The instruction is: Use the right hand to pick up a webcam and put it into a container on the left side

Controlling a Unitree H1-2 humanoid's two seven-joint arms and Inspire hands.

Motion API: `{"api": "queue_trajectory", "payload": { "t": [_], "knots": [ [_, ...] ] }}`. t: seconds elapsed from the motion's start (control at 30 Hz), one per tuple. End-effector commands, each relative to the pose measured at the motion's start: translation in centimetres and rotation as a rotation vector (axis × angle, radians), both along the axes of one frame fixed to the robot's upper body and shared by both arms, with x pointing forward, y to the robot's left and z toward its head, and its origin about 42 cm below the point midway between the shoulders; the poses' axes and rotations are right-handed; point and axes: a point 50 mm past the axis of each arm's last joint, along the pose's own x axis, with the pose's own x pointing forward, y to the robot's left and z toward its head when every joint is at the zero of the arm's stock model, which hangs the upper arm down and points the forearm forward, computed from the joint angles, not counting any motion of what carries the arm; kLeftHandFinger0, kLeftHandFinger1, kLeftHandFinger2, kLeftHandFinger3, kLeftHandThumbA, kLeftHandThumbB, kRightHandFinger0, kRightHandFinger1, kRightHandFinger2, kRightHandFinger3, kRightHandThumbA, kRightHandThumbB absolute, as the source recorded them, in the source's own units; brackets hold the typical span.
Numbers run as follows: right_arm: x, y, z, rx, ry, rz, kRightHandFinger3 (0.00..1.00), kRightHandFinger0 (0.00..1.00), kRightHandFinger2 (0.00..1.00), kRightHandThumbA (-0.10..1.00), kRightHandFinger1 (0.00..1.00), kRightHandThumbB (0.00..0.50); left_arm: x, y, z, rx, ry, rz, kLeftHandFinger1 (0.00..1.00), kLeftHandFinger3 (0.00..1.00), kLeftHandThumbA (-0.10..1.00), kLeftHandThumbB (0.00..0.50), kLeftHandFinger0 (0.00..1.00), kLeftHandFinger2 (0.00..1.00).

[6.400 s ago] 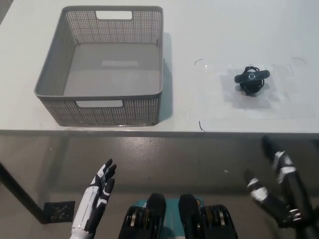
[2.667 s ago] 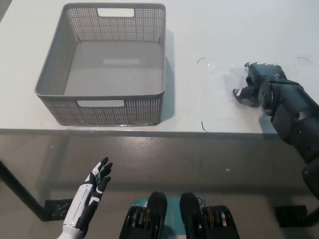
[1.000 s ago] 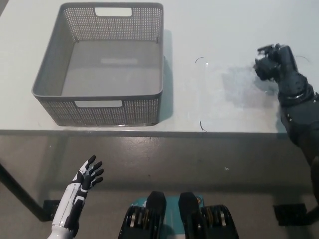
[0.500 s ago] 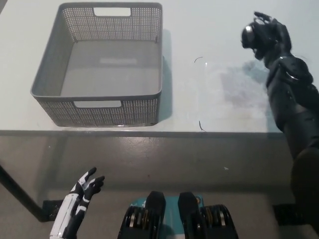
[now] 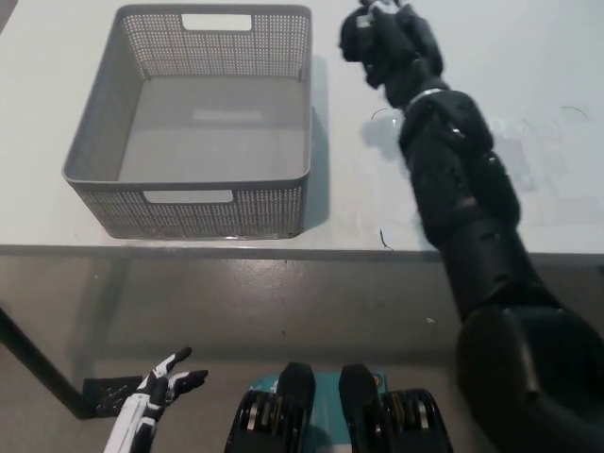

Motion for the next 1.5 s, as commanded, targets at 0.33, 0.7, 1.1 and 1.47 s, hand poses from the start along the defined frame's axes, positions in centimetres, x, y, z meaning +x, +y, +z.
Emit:
{"api": "queue_trajectory", "payload": {
  "t": [0.33, 0.7, 1.1, 1.47],
  "knots": [
    [-1.8, 8.3, 4.8, -0.104, -0.141, 0.131, 0.75, 0.00, 0.78, -0.10, 0.29, 0.152, 0.1, -1.8, 0.7, 0.066, -0.048, -0.103, 0.75, 0.86, 0.99, 0.000, 0.89, 0.69],
    [-2.8, 13.5, 6.1, -0.447, -0.249, 0.183, 0.76, 0.00, 0.80, -0.10, 0.36, 0.167, 1.2, -2.8, 1.5, 0.091, -0.088, -0.171, 0.74, 0.82, 0.92, 0.000, 0.87, 0.67],
    [-3.6, 16.4, 7.0, -0.871, -0.429, 0.132, 0.68, 0.01, 0.79, -0.10, 0.46, 0.192, 2.2, -3.6, 2.2, 0.130, -0.127, -0.223, 0.71, 0.81, 0.91, 0.000, 0.96, 0.64],
    [-2.9, 15.6, 6.1, -1.279, -0.432, 0.252, 1.00, 1.00, 1.00, 0.74, 1.00, 0.335, 2.5, -4.1, 3.0, 0.164, -0.153, -0.274, 0.68, 0.75, 0.82, 0.000, 0.89, 0.60]
  ]
}}
